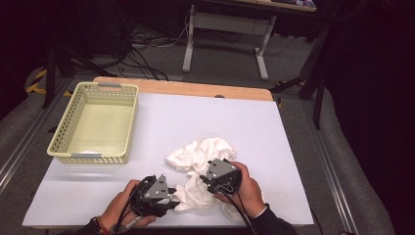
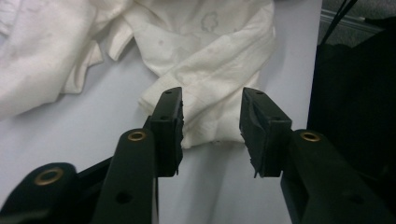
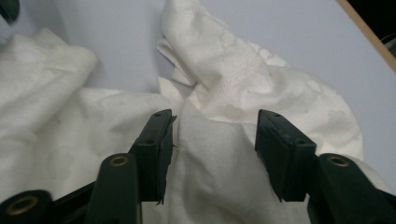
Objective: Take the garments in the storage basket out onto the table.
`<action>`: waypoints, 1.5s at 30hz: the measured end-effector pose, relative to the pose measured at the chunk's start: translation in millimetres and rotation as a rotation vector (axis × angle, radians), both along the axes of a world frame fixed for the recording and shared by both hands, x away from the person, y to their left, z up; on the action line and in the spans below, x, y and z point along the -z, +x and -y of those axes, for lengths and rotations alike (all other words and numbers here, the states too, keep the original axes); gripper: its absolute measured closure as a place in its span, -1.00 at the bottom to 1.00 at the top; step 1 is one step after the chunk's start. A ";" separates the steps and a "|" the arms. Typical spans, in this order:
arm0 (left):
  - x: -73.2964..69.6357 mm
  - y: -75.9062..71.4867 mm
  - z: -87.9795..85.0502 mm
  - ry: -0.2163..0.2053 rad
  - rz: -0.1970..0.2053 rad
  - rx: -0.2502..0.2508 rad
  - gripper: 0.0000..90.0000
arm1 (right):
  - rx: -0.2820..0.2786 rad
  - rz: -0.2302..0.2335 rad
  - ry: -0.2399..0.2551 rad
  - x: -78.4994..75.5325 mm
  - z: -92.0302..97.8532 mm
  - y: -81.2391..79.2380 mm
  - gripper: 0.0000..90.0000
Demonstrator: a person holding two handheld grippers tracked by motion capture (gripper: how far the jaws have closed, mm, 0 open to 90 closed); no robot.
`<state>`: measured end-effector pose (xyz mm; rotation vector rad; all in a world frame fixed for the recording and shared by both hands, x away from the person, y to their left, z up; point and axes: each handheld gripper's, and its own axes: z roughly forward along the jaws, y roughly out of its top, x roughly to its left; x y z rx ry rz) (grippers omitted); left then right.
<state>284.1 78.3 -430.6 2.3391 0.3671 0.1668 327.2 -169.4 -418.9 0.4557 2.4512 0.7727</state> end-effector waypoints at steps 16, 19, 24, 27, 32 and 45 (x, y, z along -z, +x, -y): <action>-14.6 17.6 3.3 -0.103 0.055 -0.060 -0.22 | 0.107 0.071 0.080 -9.8 30.8 3.2 0.93; -12.2 29.9 12.8 -0.086 0.062 -0.064 -0.18 | 0.164 0.112 0.138 -17.6 44.5 2.8 0.93; -9.3 52.3 24.2 -0.101 0.065 -0.103 -0.16 | 0.272 0.142 0.241 -28.5 75.0 4.2 0.93; -8.6 65.4 25.2 -0.103 0.067 -0.136 -0.22 | 0.325 0.131 0.288 -29.3 95.5 6.2 0.93; -6.6 78.7 26.6 -0.127 0.052 -0.171 -0.30 | 0.396 0.099 0.309 -21.4 120.4 8.1 0.90; 4.0 91.3 39.0 -0.090 0.040 -0.186 -0.34 | 0.381 0.064 0.291 -15.3 124.5 9.8 0.23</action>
